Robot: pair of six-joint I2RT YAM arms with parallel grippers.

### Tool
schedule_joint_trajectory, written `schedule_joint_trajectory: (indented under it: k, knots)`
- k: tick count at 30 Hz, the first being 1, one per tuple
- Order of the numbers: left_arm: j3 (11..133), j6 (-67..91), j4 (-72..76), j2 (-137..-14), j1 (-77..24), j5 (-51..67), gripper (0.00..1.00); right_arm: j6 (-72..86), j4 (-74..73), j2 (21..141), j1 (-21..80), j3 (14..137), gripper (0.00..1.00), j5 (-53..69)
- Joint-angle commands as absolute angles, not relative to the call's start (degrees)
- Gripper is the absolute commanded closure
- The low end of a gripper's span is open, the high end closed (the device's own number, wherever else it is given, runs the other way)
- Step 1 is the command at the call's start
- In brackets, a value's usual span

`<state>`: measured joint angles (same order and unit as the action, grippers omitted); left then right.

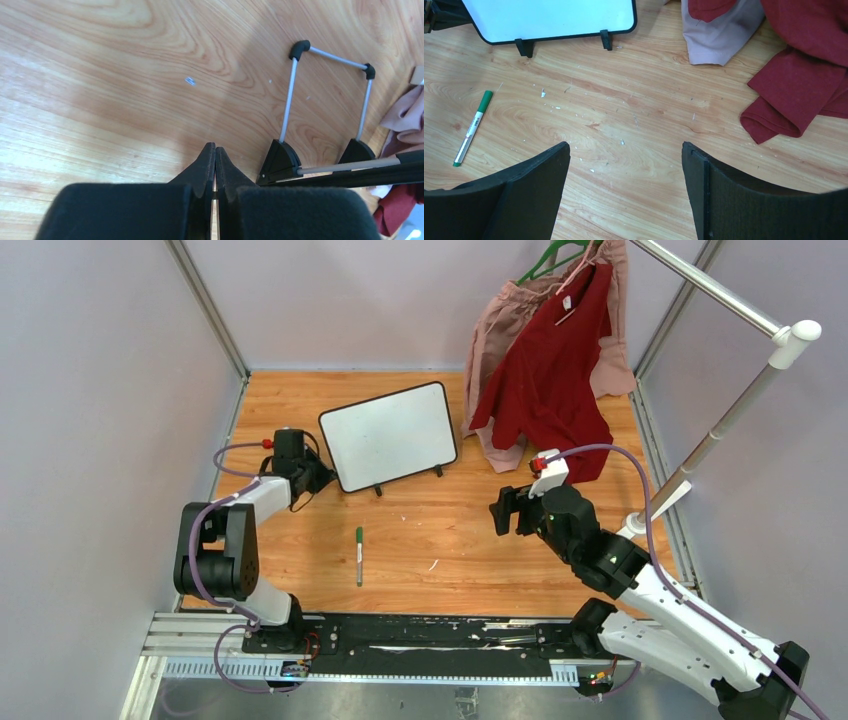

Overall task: Write a sentence on the whiteboard
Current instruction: Move the whiteboard to the center of the board.

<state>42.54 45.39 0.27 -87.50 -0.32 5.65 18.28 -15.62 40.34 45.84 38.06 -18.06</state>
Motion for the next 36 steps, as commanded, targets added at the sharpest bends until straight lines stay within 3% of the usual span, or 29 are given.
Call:
schedule_joint_trajectory:
  k: [1, 25, 30, 36]
  knots:
    - [43.0, 44.6, 3.5, -87.2, -2.0, 8.0, 0.97, 18.5, -15.0, 39.6, 45.6, 37.7, 0.15, -18.9]
    - [42.9, 43.9, 5.2, -88.6, -4.8, 9.0, 0.97, 18.7, -12.4, 41.0, 45.6, 36.6, 0.15, -18.5]
    - [42.4, 43.9, 5.3, -87.7, -4.9, 8.1, 0.96, 18.6, -1.7, 49.4, 45.4, 35.9, 0.09, -16.4]
    - [41.9, 43.8, 5.3, -87.5, -4.8, 7.3, 0.95, 17.3, 11.6, 69.4, 43.9, 41.3, 0.04, -13.6]
